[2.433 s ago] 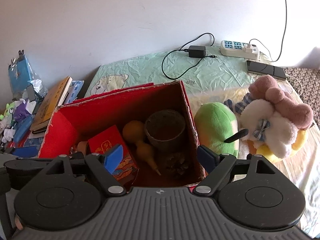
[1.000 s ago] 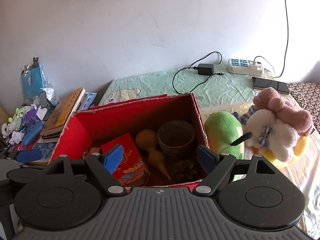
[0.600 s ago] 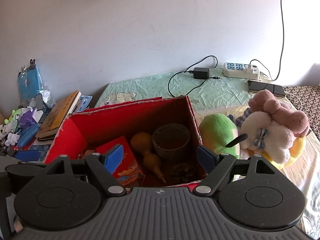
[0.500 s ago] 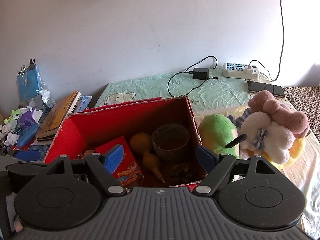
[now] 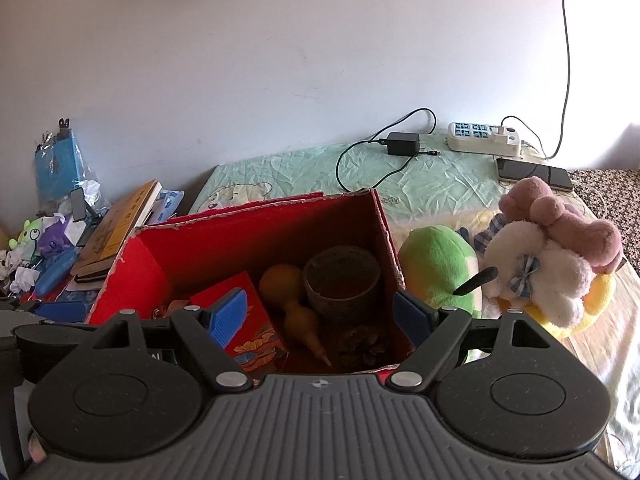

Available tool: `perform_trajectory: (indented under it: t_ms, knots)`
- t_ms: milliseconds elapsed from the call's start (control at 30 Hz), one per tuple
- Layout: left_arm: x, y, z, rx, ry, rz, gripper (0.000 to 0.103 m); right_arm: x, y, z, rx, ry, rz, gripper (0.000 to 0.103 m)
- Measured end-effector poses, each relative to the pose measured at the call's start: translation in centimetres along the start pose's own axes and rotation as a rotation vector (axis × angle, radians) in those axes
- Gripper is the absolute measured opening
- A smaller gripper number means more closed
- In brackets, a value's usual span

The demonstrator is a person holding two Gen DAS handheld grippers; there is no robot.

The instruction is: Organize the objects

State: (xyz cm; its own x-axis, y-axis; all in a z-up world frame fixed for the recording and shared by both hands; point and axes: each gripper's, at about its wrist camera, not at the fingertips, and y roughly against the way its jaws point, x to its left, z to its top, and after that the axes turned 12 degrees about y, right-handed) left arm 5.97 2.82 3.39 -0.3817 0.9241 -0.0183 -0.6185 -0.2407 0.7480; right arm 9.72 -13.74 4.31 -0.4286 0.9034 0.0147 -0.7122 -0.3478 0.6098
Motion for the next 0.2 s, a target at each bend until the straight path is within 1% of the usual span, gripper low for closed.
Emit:
perform_trajectory:
  t_ms: [100,200]
  knots:
    - [0.15,0.07,0.06,0.006,0.010,-0.032,0.098,-0.06,0.04,-0.03,-0.002,-0.001,0.001,0.083]
    - [0.02,0.48,-0.01,-0.023,0.010,-0.016,0.097,-0.17,0.19,-0.08,-0.008,-0.002,0.002,0.082]
